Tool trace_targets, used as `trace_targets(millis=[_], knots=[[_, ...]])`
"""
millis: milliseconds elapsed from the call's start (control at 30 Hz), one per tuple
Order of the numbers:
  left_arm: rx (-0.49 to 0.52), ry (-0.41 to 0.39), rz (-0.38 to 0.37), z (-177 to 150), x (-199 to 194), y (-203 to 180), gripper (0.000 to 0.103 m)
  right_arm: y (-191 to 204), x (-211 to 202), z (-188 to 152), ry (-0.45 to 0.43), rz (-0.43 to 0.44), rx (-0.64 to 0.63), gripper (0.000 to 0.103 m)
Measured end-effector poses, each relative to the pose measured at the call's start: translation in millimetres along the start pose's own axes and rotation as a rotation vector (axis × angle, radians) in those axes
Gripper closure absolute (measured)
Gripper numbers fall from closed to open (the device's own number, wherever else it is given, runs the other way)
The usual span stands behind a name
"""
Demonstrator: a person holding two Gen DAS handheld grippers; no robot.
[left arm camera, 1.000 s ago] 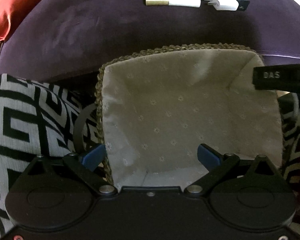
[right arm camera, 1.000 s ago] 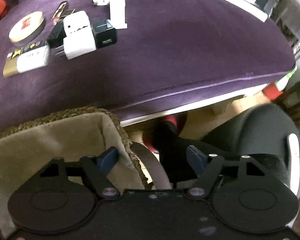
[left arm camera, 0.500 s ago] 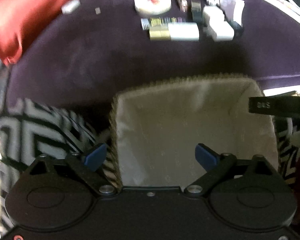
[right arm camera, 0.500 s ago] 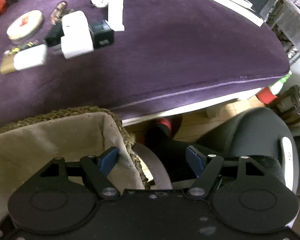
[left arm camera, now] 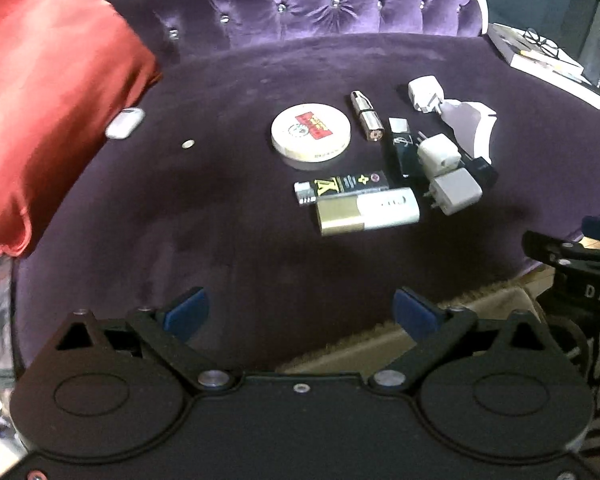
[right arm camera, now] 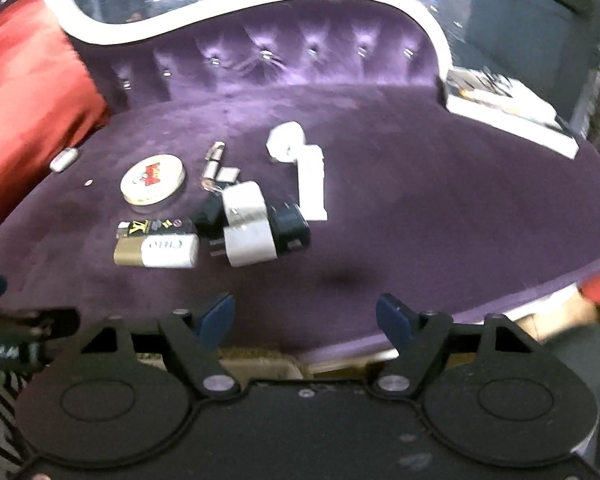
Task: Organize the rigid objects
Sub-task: 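Move both tools forward over the items on the purple chaise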
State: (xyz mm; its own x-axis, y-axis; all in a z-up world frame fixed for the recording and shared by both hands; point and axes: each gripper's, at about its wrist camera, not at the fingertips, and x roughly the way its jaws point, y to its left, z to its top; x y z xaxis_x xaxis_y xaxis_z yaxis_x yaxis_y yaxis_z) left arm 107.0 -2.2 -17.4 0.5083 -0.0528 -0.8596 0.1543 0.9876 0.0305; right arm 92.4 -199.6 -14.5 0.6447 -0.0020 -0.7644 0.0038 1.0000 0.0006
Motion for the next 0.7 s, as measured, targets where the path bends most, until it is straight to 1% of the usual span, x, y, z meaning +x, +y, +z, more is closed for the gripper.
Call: trace_targets(millis=[33, 100, 167, 233, 300, 400, 567, 667, 700], knots=[[0.005, -0.004, -0.004, 2, 5, 1, 0.007, 1, 5, 1, -0.004, 0.008, -0.017, 0.031], [0.011, -0.007, -0.015, 6, 12, 2, 0.007, 3, 14, 7, 0.008, 0.018, -0.027, 0.032], [-0.013, -0.016, -0.036, 11, 14, 5, 0.007, 4, 21, 13, 0.011, 0.022, -0.025, 0.037], [-0.038, -0.029, -0.065, 16, 17, 8, 0.007, 4, 28, 19, -0.003, 0.008, -0.023, 0.037], [-0.052, -0.017, -0.071, 21, 26, 10, 0.007, 2, 37, 26, -0.005, 0.006, -0.004, 0.038], [-0.077, 0.005, -0.088, 25, 37, 13, 0.007, -1, 50, 34, -0.008, 0.0, 0.031, 0.05], [-0.075, -0.035, -0.08, 28, 36, 11, 0.007, -8, 68, 44, 0.015, 0.005, 0.078, 0.05], [-0.051, -0.057, -0.083, 36, 35, 8, 0.007, -3, 76, 47, 0.026, -0.006, 0.059, 0.051], [-0.035, -0.066, -0.074, 40, 37, 6, 0.007, -2, 78, 48, 0.03, -0.009, 0.05, 0.053]])
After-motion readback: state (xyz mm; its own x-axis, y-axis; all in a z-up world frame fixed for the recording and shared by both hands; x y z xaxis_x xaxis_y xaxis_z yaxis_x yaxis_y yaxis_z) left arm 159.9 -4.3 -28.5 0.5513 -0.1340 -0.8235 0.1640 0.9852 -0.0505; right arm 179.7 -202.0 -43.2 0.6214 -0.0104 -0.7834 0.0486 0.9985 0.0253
